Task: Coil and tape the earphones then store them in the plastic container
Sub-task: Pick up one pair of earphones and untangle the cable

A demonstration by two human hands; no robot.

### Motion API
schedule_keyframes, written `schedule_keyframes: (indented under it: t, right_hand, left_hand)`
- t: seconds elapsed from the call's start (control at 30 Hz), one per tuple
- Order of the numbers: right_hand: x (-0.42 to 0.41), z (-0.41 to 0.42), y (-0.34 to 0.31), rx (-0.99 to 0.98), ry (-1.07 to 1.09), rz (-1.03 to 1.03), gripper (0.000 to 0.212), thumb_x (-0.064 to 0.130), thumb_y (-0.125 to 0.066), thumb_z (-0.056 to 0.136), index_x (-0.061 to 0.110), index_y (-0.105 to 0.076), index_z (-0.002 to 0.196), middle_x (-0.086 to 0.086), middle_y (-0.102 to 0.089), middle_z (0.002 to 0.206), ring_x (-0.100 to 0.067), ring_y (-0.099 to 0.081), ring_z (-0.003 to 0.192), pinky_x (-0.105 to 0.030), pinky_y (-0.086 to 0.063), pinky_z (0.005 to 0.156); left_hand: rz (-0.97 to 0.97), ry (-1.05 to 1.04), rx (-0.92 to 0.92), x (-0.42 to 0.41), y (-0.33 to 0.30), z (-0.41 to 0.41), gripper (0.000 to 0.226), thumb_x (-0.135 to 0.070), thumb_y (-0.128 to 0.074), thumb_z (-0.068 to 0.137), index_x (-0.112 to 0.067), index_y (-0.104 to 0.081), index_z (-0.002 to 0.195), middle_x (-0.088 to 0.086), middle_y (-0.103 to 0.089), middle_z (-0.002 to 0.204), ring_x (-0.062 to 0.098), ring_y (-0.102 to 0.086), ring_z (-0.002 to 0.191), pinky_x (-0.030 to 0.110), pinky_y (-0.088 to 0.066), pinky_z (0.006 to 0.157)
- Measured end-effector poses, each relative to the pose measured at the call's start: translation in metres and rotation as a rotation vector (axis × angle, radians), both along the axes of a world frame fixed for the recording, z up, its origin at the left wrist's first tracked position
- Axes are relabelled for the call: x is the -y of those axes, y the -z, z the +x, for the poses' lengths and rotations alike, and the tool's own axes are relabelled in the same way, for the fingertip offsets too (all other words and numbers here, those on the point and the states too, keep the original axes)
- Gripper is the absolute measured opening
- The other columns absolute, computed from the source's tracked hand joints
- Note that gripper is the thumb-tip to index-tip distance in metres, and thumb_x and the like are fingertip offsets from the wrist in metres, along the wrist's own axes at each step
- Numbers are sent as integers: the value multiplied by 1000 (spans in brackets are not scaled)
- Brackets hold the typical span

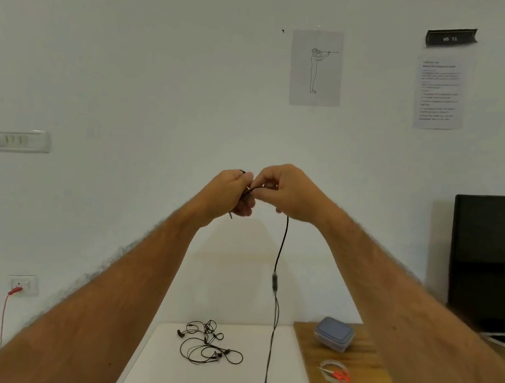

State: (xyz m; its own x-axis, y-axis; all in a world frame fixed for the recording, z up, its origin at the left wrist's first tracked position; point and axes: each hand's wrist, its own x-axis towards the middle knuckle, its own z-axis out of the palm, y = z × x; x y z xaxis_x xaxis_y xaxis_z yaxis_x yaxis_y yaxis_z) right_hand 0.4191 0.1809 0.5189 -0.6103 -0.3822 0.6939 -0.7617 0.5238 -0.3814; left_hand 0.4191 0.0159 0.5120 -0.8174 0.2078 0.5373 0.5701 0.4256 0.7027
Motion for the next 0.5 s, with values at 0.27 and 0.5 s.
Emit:
schedule_keyframes:
  t: [0.27,0.5]
  right_hand:
    - [-14,-2,-22,-98,-16,-59,4,11,-71,84,12,-72,87,-4,-63,75,-10,-54,62,-32,-53,56]
    - [-19,0,-23,-95,-105,-193,6,2,-67,88,7,-71,89,1,-65,76,-3,-56,55,-25,-49,52]
  left_hand:
    - [38,146,170,-6,-3,12,52,-49,-22,104,-14,-58,88,-6,-44,59,9,-37,49,21,-33,50]
    - [134,232,303,-10,-7,14,44,-48,-22,104,-17,-46,84,-4,-34,61,13,-32,55,26,-31,56]
